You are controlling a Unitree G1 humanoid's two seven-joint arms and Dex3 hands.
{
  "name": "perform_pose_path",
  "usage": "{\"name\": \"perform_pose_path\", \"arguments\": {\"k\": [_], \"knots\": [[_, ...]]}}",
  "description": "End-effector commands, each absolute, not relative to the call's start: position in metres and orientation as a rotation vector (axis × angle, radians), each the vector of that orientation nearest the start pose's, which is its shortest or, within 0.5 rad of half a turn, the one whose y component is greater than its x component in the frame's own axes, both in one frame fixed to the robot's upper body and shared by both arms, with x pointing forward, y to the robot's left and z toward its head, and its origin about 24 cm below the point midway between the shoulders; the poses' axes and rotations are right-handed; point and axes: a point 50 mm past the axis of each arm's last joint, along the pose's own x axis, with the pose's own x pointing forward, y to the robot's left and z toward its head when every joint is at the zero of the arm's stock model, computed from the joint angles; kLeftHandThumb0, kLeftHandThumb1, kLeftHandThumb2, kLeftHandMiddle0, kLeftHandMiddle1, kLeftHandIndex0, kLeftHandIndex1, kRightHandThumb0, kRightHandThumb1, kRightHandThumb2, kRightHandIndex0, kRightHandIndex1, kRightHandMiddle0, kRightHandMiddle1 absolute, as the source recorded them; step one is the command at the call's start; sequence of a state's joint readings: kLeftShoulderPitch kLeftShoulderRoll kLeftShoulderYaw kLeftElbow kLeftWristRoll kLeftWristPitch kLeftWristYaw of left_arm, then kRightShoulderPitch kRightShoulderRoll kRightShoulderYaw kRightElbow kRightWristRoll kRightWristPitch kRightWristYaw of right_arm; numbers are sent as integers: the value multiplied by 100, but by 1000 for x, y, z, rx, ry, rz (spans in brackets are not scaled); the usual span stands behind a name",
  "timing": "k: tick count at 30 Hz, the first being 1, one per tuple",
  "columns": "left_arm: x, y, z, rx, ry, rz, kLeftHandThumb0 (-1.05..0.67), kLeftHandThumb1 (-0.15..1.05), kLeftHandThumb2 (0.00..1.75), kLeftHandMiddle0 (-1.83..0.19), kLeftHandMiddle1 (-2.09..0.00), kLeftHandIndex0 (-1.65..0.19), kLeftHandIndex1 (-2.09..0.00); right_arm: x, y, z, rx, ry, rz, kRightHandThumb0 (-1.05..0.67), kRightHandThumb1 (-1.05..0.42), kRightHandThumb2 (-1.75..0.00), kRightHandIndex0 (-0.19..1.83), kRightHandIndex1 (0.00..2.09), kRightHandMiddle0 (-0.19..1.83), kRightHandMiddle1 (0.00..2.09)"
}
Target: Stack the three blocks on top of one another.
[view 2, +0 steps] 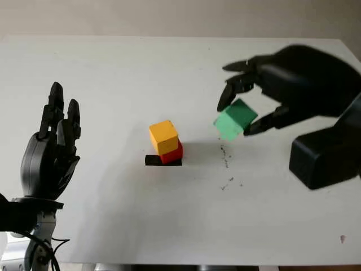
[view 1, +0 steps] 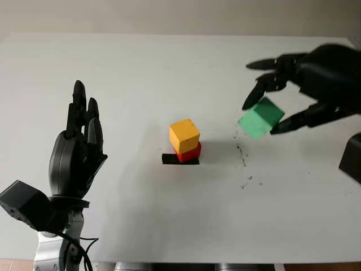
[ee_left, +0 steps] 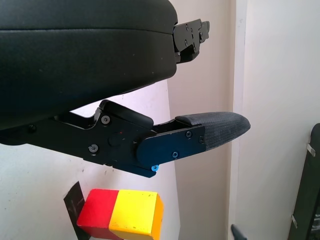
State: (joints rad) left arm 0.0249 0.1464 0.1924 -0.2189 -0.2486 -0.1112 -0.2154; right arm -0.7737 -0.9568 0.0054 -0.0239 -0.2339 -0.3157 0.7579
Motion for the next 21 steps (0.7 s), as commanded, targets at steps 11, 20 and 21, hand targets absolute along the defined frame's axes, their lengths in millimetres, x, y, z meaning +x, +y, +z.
{"name": "perform_pose_path", "arguments": {"k": [11,20,21], "knots": [[241,201,110,-31,-358,-85,-72,105,65,19,0,19,0,307,-128,355,-1630,-703,676,-45,-73,-6,57,6,120,30],[241,198,108,-54,-351,-97,-72,105,65,19,0,19,0,317,-100,337,-1711,-735,768,-44,-88,-6,45,3,65,126],[241,198,108,-52,-347,-93,-72,105,64,19,0,19,0,317,-99,335,-1713,-740,782,-44,-90,-6,43,2,59,130]]}}
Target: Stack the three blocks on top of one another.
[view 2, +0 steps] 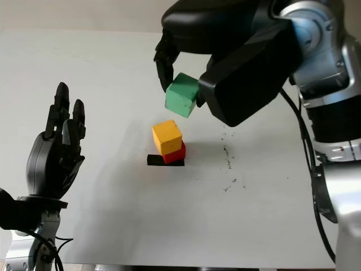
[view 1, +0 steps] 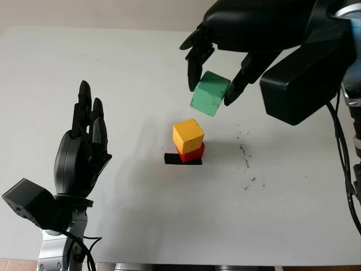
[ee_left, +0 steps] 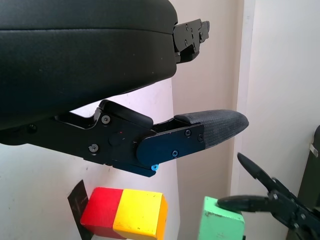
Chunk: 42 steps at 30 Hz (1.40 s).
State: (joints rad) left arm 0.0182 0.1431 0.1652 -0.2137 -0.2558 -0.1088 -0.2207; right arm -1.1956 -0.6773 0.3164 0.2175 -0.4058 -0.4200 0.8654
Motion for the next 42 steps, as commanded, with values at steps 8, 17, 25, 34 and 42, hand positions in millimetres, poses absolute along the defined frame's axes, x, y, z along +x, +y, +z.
{"name": "perform_pose_path", "arguments": {"k": [8,17,25,34,42], "knots": [[241,197,108,-48,-347,-100,-72,105,64,19,0,19,0,323,-94,322,-1712,-705,829,-43,-94,-6,36,2,46,140],[240,198,106,-53,-334,-97,-72,105,65,19,0,19,0,329,-95,316,-1677,-706,842,-41,-92,-5,33,3,45,140],[240,197,105,-45,-340,-101,-72,105,65,19,0,19,0,331,-93,312,-1669,-698,867,-41,-93,-6,32,4,42,147],[240,199,104,-40,-334,-99,-72,105,65,19,0,19,0,331,-91,307,-1678,-678,902,-40,-92,-5,32,5,45,134],[239,199,104,-38,-330,-94,-71,105,66,19,0,19,0,332,-88,301,-1660,-624,943,-39,-93,-5,28,4,37,154]]}}
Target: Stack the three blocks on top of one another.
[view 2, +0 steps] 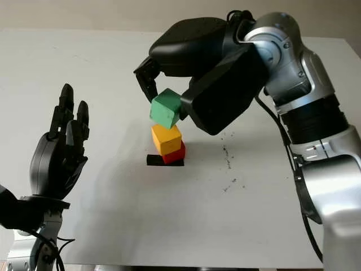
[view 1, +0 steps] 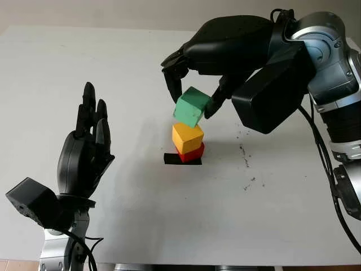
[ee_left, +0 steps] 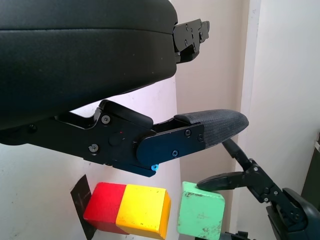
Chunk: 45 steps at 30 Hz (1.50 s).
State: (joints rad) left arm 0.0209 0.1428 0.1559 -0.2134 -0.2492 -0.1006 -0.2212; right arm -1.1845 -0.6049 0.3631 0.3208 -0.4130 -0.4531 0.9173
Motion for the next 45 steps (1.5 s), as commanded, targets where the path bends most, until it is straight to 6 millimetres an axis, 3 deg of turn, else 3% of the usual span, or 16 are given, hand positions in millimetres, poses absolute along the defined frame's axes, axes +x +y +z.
{"name": "perform_pose_path", "arguments": {"k": [1,12,24,31,34,38,45], "knots": [[239,199,103,-44,-328,-91,-72,105,65,19,0,19,0,332,-88,300,-1656,-617,945,-39,-93,-5,26,4,35,154],[238,198,103,-50,-326,-88,-71,105,64,19,0,19,0,331,-88,295,-1641,-602,960,-39,-93,-5,26,5,36,145],[237,199,101,-51,-320,-86,-70,105,65,19,0,19,0,332,-88,292,-1641,-581,980,-40,-95,-6,25,5,27,163],[237,199,101,-48,-325,-84,-71,105,63,19,0,19,0,332,-89,291,-1619,-565,988,-41,-95,-5,24,5,28,152],[237,199,101,-50,-325,-86,-72,105,63,19,0,19,0,331,-90,292,-1615,-561,990,-45,-94,-5,22,4,12,129],[237,198,101,-49,-325,-86,-71,105,63,19,0,19,0,330,-91,293,-1631,-547,994,-50,-93,-5,9,4,13,63],[236,198,100,-56,-322,-79,-71,105,61,19,0,19,0,331,-93,293,-1612,-534,995,-55,-91,-5,-4,4,8,25]]}}
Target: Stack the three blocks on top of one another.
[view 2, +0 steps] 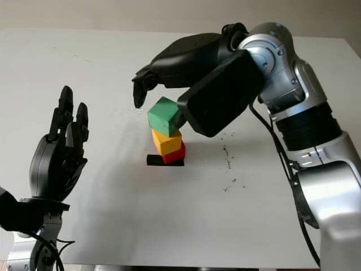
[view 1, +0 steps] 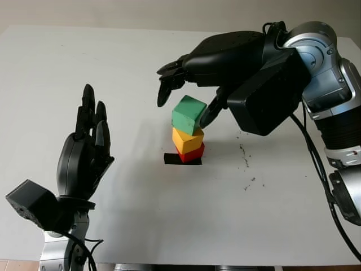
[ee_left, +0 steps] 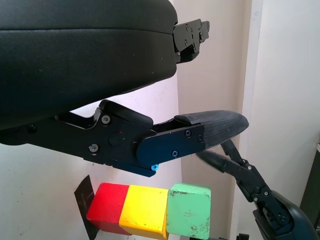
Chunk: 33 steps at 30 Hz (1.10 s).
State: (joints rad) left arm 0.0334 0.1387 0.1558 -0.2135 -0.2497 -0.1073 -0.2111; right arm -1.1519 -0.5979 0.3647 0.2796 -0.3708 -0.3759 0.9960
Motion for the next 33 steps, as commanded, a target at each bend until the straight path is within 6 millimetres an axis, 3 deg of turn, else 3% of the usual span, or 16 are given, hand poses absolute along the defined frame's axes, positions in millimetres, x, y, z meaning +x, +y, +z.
{"name": "perform_pose_path", "arguments": {"k": [1,6,14,18,23,25,27,28,29,31,32,33], "knots": [[236,198,100,-57,-323,-78,-71,105,61,19,0,19,0,331,-92,293,-1611,-531,996,-55,-91,-5,-4,4,7,24],[236,199,100,-49,-328,-79,-71,105,61,19,0,19,0,329,-92,295,-1644,-534,998,-56,-91,-5,-12,2,-3,13],[236,198,99,-54,-325,-77,-72,105,61,19,0,19,0,325,-102,309,-1631,-586,933,-73,-88,-5,-19,0,-18,1],[236,199,99,-50,-322,-76,-71,105,62,19,0,19,0,324,-118,317,-1489,-624,825,-89,-102,-9,-19,0,-19,0],[236,203,100,-45,-321,-73,-71,105,62,19,0,19,0,325,-152,310,-1289,-642,627,-87,-105,-41,-19,0,-18,1],[237,204,101,-37,-324,-74,-71,105,63,19,0,19,0,325,-161,305,-1257,-638,562,-87,-105,-50,-19,0,-19,0],[239,205,102,-29,-326,-79,-71,105,65,19,0,19,0,325,-175,292,-1121,-618,481,-85,-105,-55,-19,0,-19,0],[239,206,102,-29,-326,-81,-71,105,64,19,0,19,0,326,-181,286,-1055,-609,449,-86,-105,-56,2,49,-18,1],[241,206,103,-30,-327,-84,-71,105,64,19,0,19,0,326,-189,277,-979,-599,415,-87,-105,-57,-9,116,-18,1],[243,206,104,-29,-329,-90,-72,105,64,19,0,19,0,325,-197,262,-894,-570,364,-88,-105,-60,-17,140,-19,1],[244,206,105,-27,-329,-94,-72,105,63,19,0,19,0,324,-200,256,-866,-552,341,-89,-105,-63,-18,71,-19,1],[245,206,106,-19,-330,-100,-72,105,64,19,0,19,0,323,-201,250,-843,-537,325,-88,-105,-64,-18,45,-19,1]]}}
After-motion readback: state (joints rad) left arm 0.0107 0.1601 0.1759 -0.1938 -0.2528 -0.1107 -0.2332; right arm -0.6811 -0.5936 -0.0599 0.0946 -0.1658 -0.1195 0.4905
